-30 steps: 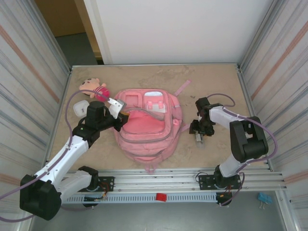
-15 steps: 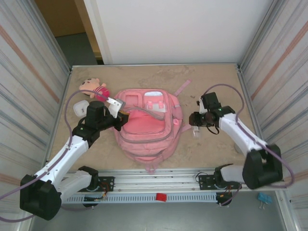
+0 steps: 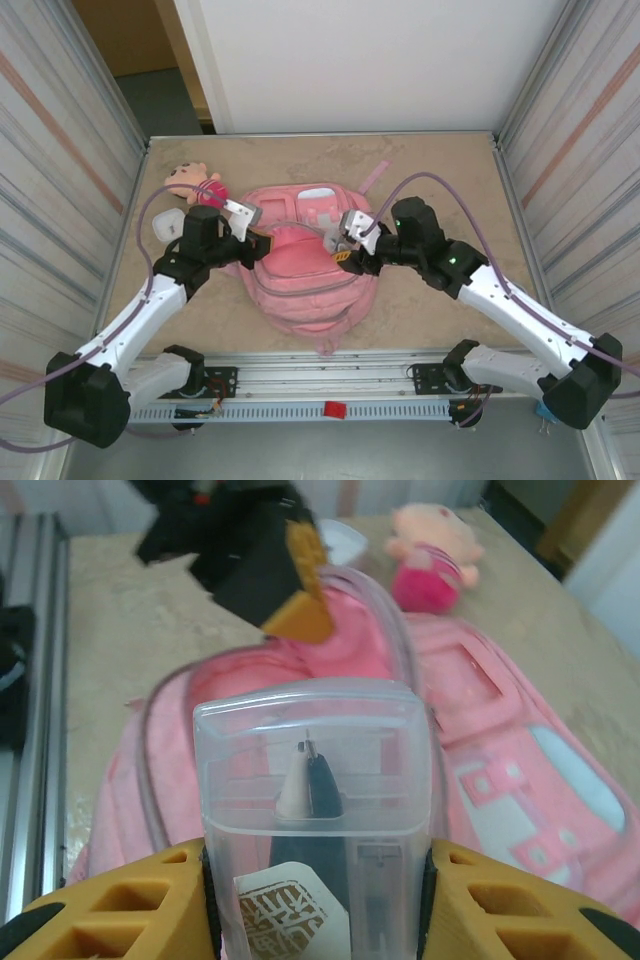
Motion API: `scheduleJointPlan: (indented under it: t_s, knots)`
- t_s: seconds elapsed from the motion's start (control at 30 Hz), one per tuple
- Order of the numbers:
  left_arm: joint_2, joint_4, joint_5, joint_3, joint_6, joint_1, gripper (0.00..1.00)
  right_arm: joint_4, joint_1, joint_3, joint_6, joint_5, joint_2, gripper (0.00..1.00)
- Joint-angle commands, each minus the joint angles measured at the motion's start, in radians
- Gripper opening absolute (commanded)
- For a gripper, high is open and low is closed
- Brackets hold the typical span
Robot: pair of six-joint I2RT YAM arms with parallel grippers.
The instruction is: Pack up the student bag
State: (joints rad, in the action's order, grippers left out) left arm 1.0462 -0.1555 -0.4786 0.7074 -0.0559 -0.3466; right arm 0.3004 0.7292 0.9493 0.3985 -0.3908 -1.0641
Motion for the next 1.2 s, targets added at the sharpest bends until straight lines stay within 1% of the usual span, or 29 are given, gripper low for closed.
scheduleJointPlan:
  t_s: [0.0,0.1,0.27,0.43,0.5,0.57,0.77,0.87,1.0,1.17]
  knots:
    - [0.009,0.062,-0.085,0.065,-0.056,0.006,0.07,-0.052,0.047,0.036,0.205,-0.033,-0.023,0.41]
    - [0.019,0.068,-0.102,0.071,-0.059,0.006,0.07,-0.05,0.075,0.039,0.264,-0.036,-0.049,0.41]
    - [0.024,0.071,-0.107,0.073,-0.059,0.006,0.07,-0.043,0.098,0.075,0.319,-0.04,-0.11,0.41]
    - [0.023,0.08,-0.122,0.07,-0.058,0.005,0.07,-0.023,0.129,0.125,0.399,0.028,-0.19,0.42]
    - [0.023,0.084,-0.13,0.067,-0.059,0.005,0.07,-0.017,0.141,0.15,0.428,0.065,-0.23,0.45]
    - [0.018,0.08,-0.132,0.068,-0.059,0.006,0.07,-0.013,0.147,0.173,0.443,0.104,-0.265,0.51]
    - [0.003,0.07,-0.121,0.069,-0.048,0.005,0.07,0.001,0.154,0.198,0.412,0.218,-0.268,0.66]
    - [0.006,0.07,-0.127,0.076,-0.048,0.007,0.07,0.015,0.149,0.18,0.405,0.255,-0.239,0.69]
    - [0.016,0.075,-0.14,0.083,-0.045,0.006,0.07,0.002,0.129,0.152,0.36,0.266,-0.213,0.71]
    - [0.018,0.08,-0.154,0.076,-0.038,0.004,0.07,-0.06,0.112,0.147,0.31,0.289,-0.249,0.72]
